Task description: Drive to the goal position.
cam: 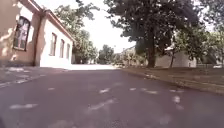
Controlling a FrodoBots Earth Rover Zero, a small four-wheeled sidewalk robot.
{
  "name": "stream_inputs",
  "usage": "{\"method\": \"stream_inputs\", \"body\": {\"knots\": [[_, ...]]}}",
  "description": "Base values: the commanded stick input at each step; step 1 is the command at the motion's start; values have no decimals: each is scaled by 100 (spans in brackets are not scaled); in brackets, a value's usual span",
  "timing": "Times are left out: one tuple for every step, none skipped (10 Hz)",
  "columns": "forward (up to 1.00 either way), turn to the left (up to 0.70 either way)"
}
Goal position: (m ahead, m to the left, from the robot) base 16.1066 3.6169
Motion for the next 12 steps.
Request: {"method": "stream_inputs", "body": {"knots": [[85,1],[85,1],[85,1],[85,1],[85,1],[85,1],[85,1],[85,1],[85,1],[85,1],[85,1],[85,1]]}}
